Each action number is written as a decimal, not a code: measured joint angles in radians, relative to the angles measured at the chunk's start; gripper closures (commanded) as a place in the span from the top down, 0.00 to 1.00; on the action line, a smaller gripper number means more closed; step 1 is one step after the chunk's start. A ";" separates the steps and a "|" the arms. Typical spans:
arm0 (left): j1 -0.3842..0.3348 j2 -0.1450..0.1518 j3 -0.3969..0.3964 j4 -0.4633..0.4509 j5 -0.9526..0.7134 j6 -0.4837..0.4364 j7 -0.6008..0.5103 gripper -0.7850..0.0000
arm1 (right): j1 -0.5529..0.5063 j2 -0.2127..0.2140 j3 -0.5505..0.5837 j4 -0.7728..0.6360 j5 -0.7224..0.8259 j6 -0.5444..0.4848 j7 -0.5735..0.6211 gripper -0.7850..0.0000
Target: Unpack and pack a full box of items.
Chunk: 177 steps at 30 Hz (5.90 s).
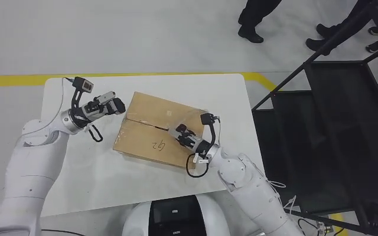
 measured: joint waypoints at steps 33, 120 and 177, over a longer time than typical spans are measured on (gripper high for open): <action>0.116 0.019 -0.135 -0.093 -0.048 0.002 0.054 1.00 | 0.079 -0.007 -0.006 -0.047 0.348 0.054 0.132 1.00; 0.146 -0.012 -0.173 -0.039 0.003 -0.060 0.212 1.00 | 0.251 -0.001 -0.133 0.122 0.501 0.235 0.205 1.00; 0.188 -0.012 -0.189 -0.134 -0.074 0.029 -0.004 1.00 | 0.279 -0.067 -0.139 0.064 0.547 0.173 0.171 1.00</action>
